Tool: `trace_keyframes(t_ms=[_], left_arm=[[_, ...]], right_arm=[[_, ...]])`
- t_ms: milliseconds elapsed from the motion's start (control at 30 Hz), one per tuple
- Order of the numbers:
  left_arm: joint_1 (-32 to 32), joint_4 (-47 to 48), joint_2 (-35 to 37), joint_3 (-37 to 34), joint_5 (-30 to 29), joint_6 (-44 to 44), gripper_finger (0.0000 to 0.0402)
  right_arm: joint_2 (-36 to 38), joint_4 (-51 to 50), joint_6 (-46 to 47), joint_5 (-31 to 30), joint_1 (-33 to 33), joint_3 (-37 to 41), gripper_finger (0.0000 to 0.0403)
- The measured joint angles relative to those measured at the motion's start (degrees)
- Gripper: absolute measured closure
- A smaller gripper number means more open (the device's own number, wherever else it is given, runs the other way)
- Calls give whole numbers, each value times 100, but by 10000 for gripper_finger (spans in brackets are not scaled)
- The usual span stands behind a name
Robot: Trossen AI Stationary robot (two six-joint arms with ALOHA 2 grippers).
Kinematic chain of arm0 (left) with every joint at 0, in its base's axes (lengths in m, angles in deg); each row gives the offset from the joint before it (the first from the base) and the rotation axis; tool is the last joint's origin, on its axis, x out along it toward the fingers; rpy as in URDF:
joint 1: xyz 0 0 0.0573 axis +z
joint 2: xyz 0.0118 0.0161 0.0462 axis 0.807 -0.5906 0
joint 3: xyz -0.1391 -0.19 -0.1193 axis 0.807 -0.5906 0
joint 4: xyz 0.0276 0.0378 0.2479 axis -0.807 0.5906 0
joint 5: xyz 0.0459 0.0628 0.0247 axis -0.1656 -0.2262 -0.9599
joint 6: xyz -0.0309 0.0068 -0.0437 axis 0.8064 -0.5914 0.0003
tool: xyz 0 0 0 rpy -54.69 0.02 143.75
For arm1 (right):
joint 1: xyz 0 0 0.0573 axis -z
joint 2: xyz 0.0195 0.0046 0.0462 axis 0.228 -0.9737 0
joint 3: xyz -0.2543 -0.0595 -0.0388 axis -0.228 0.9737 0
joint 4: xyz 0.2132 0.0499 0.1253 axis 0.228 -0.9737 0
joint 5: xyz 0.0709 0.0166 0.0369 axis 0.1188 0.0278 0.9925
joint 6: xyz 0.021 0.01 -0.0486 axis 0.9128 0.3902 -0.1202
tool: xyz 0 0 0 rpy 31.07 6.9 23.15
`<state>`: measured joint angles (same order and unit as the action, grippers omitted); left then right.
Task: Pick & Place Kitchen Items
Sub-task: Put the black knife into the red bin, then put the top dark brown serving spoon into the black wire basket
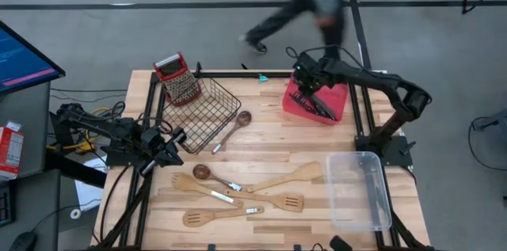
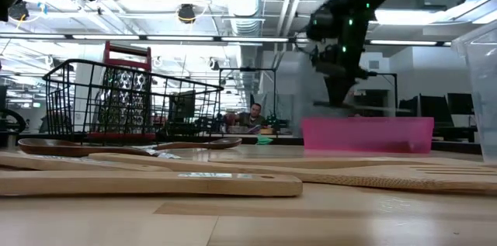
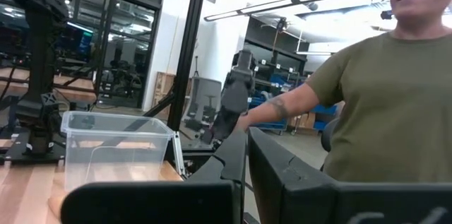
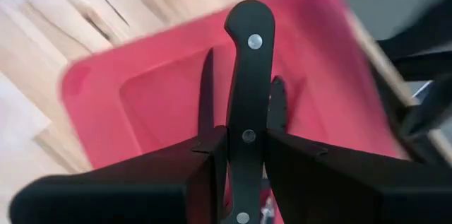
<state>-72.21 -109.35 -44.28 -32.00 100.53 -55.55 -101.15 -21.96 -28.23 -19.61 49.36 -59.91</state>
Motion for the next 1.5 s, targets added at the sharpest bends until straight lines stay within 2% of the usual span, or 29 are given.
trace_keyframes(t_ms=[167,500,867,1067,1233,1500], left_arm=[[1,-3,0,0,-2,-1,399],[1,-3,0,0,-2,0,399],[0,-1,0,0,-2,0,399],[0,-3,0,0,-1,0,399],[0,-2,0,0,-2,-1,399],[1,-1,0,0,-2,-1,399]], right_arm=[[-208,366,-11,63,0,312,323],[-629,413,-11,70,163,326,316],[-666,321,-13,114,186,237,236],[-655,-356,-52,680,166,-322,197],[-300,-797,17,1172,20,-892,185],[1037,-836,679,1290,-446,-1454,192]])
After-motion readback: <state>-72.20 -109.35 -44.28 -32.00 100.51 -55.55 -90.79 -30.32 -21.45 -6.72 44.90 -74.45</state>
